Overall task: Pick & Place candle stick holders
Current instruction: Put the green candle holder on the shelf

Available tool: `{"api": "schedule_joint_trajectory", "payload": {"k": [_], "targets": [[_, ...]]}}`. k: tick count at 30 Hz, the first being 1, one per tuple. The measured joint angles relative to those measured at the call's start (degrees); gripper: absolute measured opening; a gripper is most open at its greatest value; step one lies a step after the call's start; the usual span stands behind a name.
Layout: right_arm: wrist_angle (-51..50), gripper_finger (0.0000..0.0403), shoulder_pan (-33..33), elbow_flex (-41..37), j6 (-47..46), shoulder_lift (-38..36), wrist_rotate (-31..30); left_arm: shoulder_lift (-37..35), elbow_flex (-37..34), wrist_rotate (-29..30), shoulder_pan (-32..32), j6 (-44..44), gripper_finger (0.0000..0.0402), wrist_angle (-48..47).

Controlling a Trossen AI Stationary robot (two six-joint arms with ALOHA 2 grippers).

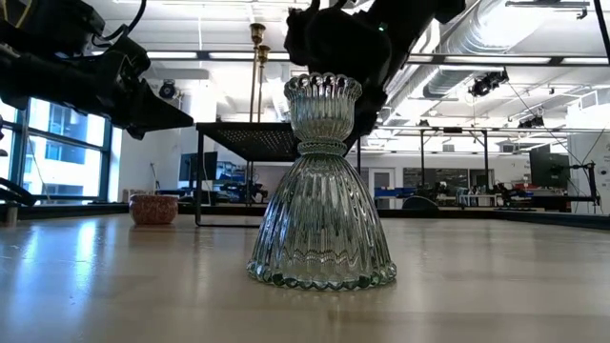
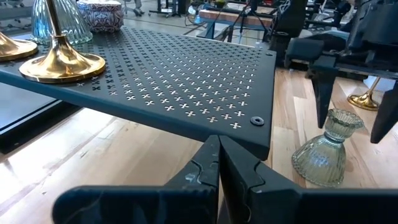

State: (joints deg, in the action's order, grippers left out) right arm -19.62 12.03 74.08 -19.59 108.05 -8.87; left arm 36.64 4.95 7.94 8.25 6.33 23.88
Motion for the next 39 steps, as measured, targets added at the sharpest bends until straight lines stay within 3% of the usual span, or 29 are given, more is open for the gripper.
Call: {"api": "schedule_joint_trajectory", "payload": {"k": [4, 10, 18, 26, 30, 39], "targets": [[0.42, 0.0234, 0.0, -0.79, 0.08, 0.0, 0.07, 0.02, 0.0, -0.02, -0.02, 0.0, 0.0001, 0.0], [0.31, 0.0161, 0.0, -0.43, 0.45, 0.0, -0.41, 0.02, 0.0, 0.0, -0.01, 0.0, 0.0001, 0.0], [-9.27, 0.0157, 0.02, 5.41, 2.07, -2.14, 1.16, 0.02, 0.0, -0.02, -0.02, 0.0, 0.0001, -0.01], [-19.34, 0.0162, -0.57, 19.52, 1.58, -6.25, -0.31, 0.01, 0.0, -0.03, 0.0, 0.0, 0.0001, -0.03], [-25.11, 0.0161, -4.28, 25.77, 3.1, -5.95, -3.5, 0.01, 0.0, -0.02, -0.02, 0.0, 0.0001, -0.02], [-25.66, 0.0163, -20.88, 27.1, 8.49, -5.37, -3.8, 0.0, 0.0, -0.02, -0.02, 0.0, 0.0001, -0.02]]}}
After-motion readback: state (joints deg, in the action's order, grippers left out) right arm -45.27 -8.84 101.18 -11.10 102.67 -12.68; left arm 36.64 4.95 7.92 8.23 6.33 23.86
